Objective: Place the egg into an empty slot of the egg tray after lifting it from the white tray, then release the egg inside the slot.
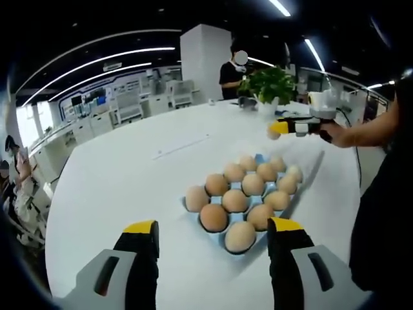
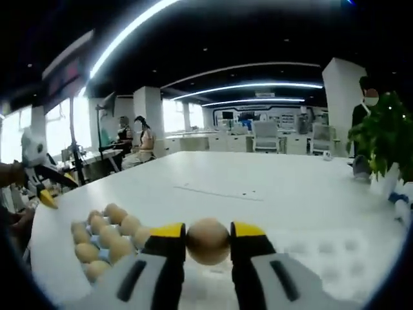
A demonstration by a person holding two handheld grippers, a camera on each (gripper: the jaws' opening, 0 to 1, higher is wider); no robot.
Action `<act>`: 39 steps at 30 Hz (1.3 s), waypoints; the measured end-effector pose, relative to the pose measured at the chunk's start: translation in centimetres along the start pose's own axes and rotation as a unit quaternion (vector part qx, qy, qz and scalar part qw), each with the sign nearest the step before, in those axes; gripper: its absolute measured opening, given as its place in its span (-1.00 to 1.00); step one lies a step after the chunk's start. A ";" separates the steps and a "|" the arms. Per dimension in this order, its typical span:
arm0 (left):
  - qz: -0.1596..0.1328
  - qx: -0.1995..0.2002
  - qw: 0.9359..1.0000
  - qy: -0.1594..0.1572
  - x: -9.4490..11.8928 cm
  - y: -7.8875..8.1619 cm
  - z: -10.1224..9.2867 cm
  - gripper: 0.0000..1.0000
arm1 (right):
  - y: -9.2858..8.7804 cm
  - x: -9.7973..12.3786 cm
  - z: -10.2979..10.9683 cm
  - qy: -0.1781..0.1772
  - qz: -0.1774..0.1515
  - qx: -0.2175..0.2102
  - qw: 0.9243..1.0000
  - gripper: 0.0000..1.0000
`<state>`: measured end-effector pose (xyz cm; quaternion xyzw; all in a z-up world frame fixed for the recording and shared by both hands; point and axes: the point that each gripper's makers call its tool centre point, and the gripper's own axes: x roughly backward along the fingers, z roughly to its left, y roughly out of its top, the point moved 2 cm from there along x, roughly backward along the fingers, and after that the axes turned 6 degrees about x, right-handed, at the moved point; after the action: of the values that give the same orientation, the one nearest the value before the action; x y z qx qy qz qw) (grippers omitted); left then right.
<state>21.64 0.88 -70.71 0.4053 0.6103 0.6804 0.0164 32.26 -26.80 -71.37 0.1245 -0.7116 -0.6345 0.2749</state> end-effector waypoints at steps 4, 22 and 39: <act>0.002 -0.002 1.000 -0.001 0.0 -0.1 -0.1 0.37 | -0.3 -1.3 1.5 0.023 0.004 0.012 1.000 -0.47; 0.003 0.000 1.000 0.001 0.1 -0.1 -0.1 0.35 | -2.2 -2.7 3.0 0.051 0.031 0.005 0.998 -0.47; 0.006 0.000 1.000 0.002 0.1 -0.2 0.0 0.35 | -3.4 -3.2 4.1 0.072 0.051 0.002 0.996 -0.47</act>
<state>21.43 0.97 -70.82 0.4076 0.6079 0.6813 0.0114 32.06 -22.26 -75.62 0.1334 -0.6966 -0.6076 0.3573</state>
